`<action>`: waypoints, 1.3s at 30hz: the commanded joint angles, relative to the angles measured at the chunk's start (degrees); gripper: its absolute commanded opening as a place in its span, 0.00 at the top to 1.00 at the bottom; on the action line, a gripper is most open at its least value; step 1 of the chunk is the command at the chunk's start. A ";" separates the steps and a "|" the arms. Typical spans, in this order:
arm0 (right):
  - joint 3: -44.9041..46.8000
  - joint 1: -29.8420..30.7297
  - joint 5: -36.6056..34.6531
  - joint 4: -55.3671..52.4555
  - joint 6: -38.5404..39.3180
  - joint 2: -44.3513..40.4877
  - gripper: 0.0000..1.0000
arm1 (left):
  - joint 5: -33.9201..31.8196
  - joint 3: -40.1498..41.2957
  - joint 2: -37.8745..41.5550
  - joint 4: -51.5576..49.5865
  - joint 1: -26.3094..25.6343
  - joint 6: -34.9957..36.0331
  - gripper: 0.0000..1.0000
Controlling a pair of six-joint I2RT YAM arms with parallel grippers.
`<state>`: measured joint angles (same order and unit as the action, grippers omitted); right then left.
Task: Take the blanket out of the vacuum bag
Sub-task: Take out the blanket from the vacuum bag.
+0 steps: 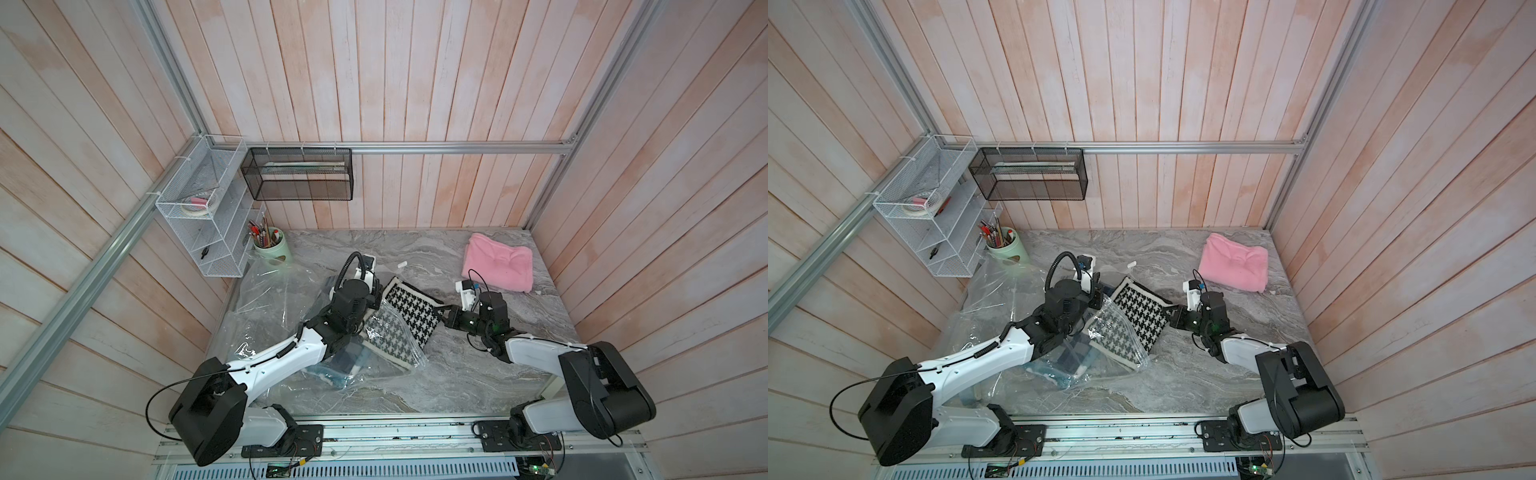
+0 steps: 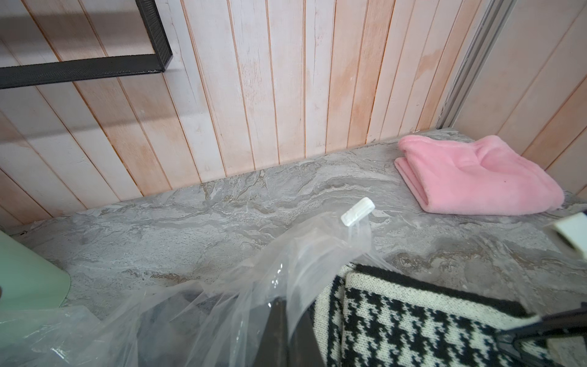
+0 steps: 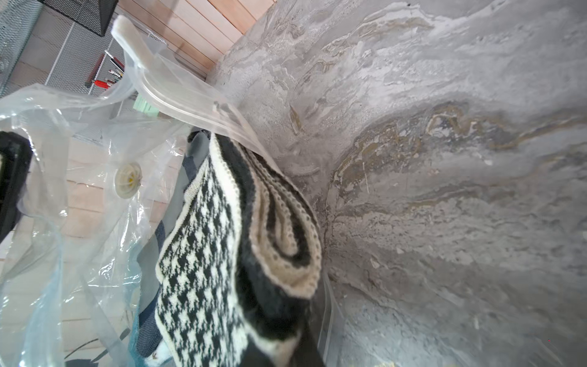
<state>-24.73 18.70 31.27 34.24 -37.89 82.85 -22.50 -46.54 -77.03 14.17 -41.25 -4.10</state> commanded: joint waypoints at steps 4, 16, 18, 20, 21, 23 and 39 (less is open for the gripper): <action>1.64 -0.24 5.38 15.98 -1.12 7.43 1.00 | -0.21 -0.31 1.16 -1.54 0.56 0.67 1.00; 1.48 -0.94 12.02 32.26 -4.83 19.62 0.59 | -0.93 -0.03 1.99 -2.41 0.56 0.84 1.00; 0.78 -0.92 13.36 33.69 -5.32 21.45 0.56 | -0.88 -0.37 1.73 -2.56 0.56 0.96 1.00; -0.45 -0.96 14.82 34.41 -5.63 23.21 0.54 | -0.79 -0.65 1.50 -2.50 0.56 1.04 1.00; -1.20 -0.97 15.37 34.55 -5.65 24.13 0.53 | -0.79 -0.73 1.45 -2.57 0.56 1.07 1.00; -2.24 -0.95 16.47 35.88 -6.03 25.72 0.52 | -0.70 -0.88 1.24 -2.57 0.56 1.14 1.00; -7.01 -0.94 23.16 43.07 -13.00 27.15 1.00 | -1.04 -0.57 0.49 -1.61 0.56 1.47 1.00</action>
<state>-31.46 17.74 52.56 75.40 -50.06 112.86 -22.87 -46.54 -76.20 11.60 -41.01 -4.03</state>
